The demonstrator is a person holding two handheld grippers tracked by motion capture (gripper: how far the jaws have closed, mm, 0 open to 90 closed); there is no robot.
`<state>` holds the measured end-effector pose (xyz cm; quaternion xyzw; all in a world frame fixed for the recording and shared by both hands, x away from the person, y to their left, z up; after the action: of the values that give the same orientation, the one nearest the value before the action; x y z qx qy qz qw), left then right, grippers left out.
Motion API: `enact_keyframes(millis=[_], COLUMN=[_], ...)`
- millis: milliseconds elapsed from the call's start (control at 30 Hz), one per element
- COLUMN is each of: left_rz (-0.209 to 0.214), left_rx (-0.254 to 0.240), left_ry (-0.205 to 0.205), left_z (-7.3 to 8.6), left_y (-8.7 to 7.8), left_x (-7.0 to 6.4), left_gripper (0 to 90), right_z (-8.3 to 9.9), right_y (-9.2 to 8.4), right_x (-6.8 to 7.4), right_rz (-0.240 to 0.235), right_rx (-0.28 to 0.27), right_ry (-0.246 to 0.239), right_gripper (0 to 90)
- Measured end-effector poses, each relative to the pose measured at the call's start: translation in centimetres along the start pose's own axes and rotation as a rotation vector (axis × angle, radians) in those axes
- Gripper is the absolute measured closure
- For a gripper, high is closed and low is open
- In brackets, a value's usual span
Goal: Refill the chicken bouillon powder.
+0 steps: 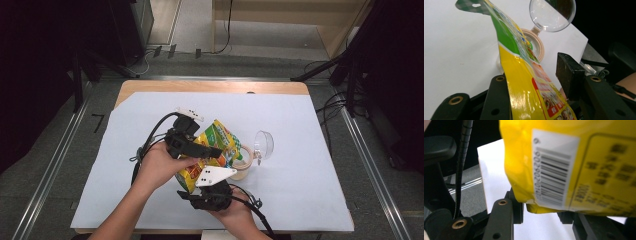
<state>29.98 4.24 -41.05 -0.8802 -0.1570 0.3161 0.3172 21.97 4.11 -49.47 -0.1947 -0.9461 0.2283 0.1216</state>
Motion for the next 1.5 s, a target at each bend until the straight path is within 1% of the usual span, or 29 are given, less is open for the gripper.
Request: enact_keyframes(millis=[67,167,233,267,333,400,433,467,500,633,733,800,867,900,933,1033,1067,1267,1500], left_rz=[0.0,-0.007,-0.015,-0.017,-0.012,-0.01,-0.005,-0.012,-0.008,-0.016,-0.015,-0.015,-0.013,-0.013,-0.015,-0.014,-0.016,-0.024,-0.025], left_rx=[0.008,0.021,0.029,0.032,0.04,0.04,0.041,0.042,0.04,0.039,0.046,0.052,0.06,0.065,0.057,0.055,0.054,0.058,0.062], left_ry=[-0.009,-0.02,-0.022,-0.024,-0.034,-0.053,-0.052,-0.055,-0.057,-0.055,-0.057,-0.057,-0.059,-0.052,-0.05,-0.038,-0.036,-0.013,0.011], left_z=[-0.2,-0.7,-1.1,-1.3,-1.7,-2.1,-2.2,-2.4,-2.5,-2.6,-2.4,-2.3,-2.2,-2.2,-2.3,-2.2,-2.2,-2.2,-2.1], left_y=[0.2,0.2,0.2,0.2,0.1,-0.1,-0.2,-0.3,-0.3,-0.4,-0.2,0.0,0.2,0.3,0.4,0.4,0.4,0.4,0.3], left_x=[0.1,0.1,0.1,0.1,0.3,0.5,0.5,0.6,0.6,0.8,0.7,0.6,0.6,0.5,0.4,0.0,0.0,-0.4,-0.8], left_gripper=[61.0,61.7,61.5,61.3,61.5,61.6,61.5,61.2,61.2,61.4,61.0,61.1,62.0,62.8,63.2,62.1,62.0,63.5,62.3], right_z=[-0.2,-0.5,-0.9,-1.0,-1.5,-1.9,-2.1,-2.2,-2.3,-2.6,-2.5,-2.3,-2.1,-2.1,-2.0,-1.9,-1.9,-1.8,-1.8], right_y=[0.0,0.0,-0.1,-0.1,0.0,0.0,0.0,0.0,0.1,0.1,0.1,0.1,0.1,0.0,0.0,-0.2,-0.2,-0.2,-0.3], right_x=[-0.2,-0.3,-0.4,-0.4,-0.7,-0.9,-1.1,-1.1,-1.2,-1.4,-1.4,-1.3,-1.3,-1.2,-1.3,-1.3,-1.3,-1.3,-1.0], right_rz=[0.008,0.0,0.002,-0.001,0.0,0.004,0.005,0.004,0.003,0.011,0.015,0.008,0.009,0.012,0.026,0.028,0.032,0.038,0.048], right_rx=[0.001,-0.009,-0.018,-0.019,-0.025,-0.031,-0.032,-0.031,-0.036,-0.037,-0.033,-0.021,-0.018,-0.019,-0.015,-0.017,-0.019,-0.021,-0.039], right_ry=[-0.003,0.014,0.01,0.015,0.018,0.024,0.025,0.025,0.027,0.007,0.006,0.011,0.006,-0.005,-0.014,-0.014,-0.022,-0.025,-0.017], right_gripper=[64.5,64.5,64.5,64.5,64.5,64.5,64.5,64.5,64.4,63.3,62.9,62.7,60.9,60.6,60.3,61.3,61.2,61.6,62.2])
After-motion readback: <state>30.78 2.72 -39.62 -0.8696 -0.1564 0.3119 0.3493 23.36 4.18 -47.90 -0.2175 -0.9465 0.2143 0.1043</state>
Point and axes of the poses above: each handheld gripper's, and its own axes: y roughly forward along the jaws, z roughly out of its underside, x roughly to its left, the point moved 8 cm from there along y, roughly forward along the jaws, and after that the axes turned 4 degrees about z, right-handed, at the moved point
